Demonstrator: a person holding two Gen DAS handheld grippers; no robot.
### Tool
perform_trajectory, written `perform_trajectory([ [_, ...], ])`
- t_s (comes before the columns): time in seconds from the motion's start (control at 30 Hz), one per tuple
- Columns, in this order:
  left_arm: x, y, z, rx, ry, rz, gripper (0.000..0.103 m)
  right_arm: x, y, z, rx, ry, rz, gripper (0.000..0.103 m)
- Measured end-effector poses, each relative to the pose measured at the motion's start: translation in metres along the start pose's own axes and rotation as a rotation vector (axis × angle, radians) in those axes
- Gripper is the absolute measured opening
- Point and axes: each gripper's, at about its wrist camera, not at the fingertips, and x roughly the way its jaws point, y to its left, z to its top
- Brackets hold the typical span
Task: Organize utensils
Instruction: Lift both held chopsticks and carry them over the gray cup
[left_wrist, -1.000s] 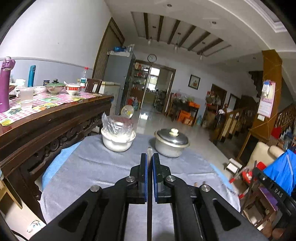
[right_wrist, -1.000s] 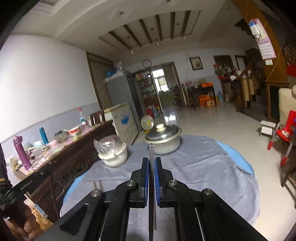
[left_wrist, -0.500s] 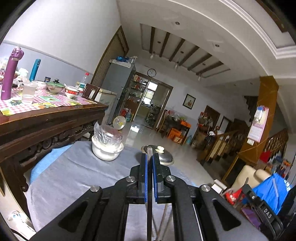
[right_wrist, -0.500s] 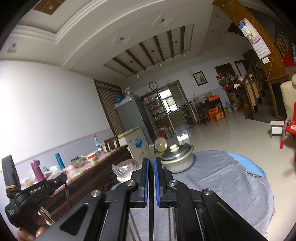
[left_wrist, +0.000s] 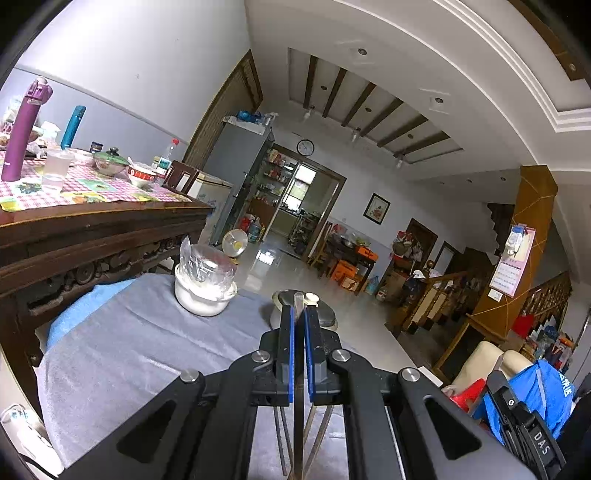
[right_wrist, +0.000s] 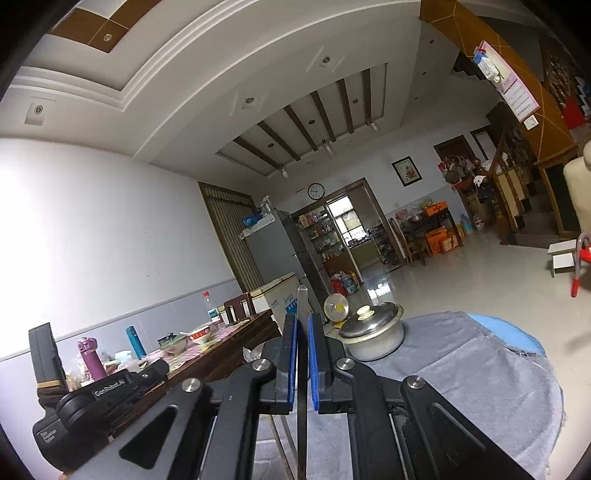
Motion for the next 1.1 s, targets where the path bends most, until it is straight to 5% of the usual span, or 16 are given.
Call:
perform_trajectory([
  [0.53,0.029,-0.003,-0.024,0.034,-0.138,0.095,0.005,0.016,0.009,-0.024,-0.082,-0.012,-0.04,0.007],
  [1.1,0.019,0.002,-0.044,0.078,-0.058,0.066,0.006,0.016,0.008,-0.035,-0.132,0.085,-0.013,0.007],
])
